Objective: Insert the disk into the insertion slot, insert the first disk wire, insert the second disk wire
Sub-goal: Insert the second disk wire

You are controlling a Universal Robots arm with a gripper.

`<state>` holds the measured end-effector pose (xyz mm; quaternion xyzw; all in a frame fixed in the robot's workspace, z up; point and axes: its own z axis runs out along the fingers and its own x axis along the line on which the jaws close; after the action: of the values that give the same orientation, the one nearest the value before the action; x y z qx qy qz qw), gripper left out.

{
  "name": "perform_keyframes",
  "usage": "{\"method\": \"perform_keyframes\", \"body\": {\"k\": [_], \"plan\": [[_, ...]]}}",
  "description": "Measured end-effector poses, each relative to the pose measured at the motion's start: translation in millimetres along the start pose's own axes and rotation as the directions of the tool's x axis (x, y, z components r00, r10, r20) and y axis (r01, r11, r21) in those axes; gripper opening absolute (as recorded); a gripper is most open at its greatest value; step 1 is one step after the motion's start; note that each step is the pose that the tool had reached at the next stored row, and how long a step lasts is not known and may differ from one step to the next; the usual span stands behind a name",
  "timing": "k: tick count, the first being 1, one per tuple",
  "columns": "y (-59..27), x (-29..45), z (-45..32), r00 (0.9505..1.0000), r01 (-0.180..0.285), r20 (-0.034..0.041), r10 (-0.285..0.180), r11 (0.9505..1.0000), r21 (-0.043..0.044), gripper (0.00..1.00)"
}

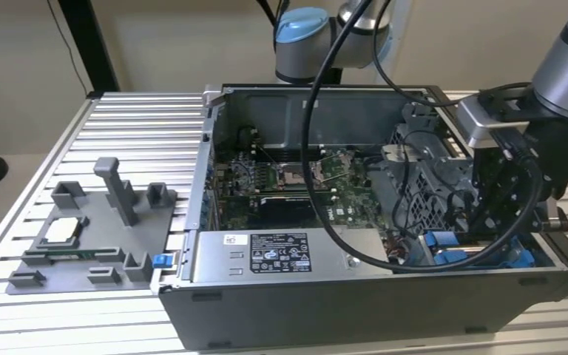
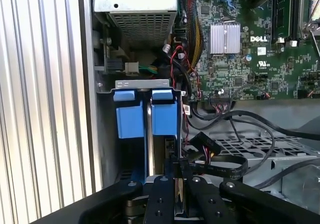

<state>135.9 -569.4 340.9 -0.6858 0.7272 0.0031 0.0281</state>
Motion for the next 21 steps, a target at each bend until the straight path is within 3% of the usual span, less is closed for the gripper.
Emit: {"method": "perform_keyframes", "body": {"k": [20, 21], "plan": [[0.5, 0.3, 6.4, 1.0, 0.0, 0.0001, 0.0, 1.0, -0.0001, 0.0], [0.6, 0.2, 7.1, 1.0, 0.0, 0.002, 0.0, 1.0, -0.0002, 1.0]]}}
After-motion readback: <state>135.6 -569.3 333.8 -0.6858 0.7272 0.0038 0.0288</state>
